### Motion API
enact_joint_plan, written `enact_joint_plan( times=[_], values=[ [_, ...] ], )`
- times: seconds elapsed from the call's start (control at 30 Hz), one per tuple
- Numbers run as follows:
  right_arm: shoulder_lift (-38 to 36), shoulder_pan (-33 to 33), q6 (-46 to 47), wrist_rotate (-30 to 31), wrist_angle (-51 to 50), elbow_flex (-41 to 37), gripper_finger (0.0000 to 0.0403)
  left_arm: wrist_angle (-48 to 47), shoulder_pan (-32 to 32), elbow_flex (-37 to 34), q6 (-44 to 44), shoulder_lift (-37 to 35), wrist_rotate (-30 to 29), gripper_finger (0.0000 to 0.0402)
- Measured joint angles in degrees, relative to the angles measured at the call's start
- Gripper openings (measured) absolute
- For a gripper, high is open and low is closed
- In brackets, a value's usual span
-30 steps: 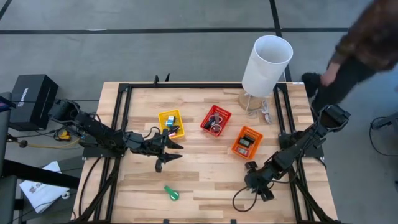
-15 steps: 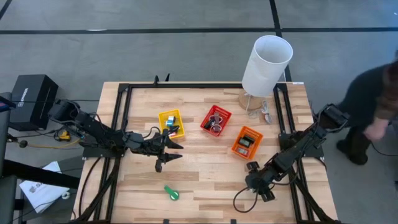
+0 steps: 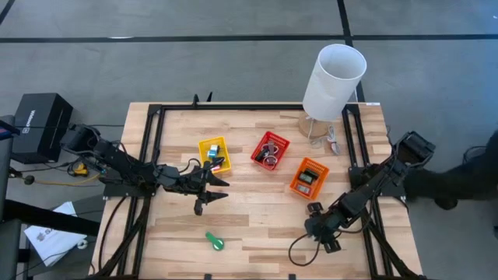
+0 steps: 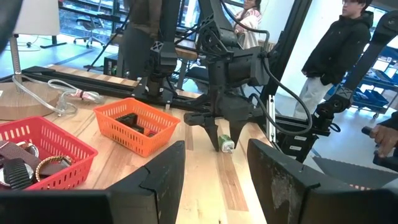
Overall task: Pick & Place Office items
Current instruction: Put the green adapter into the yellow basket
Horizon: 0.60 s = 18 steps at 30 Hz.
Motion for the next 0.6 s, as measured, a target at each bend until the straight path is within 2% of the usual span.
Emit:
enact_joint_plan(
  times=[0.4,0.6],
  values=[
    [-0.2,-0.1,-0.2,-0.4,-0.1,-0.2,0.0128,-0.1,0.0,0.0,0.0,0.0,0.0,0.017],
    [0.0,-0.3,-1.8,-0.3,-0.8,1.6,0.0148,0.0,0.0,0.0,0.0,0.0,0.0,0.017]
  ],
)
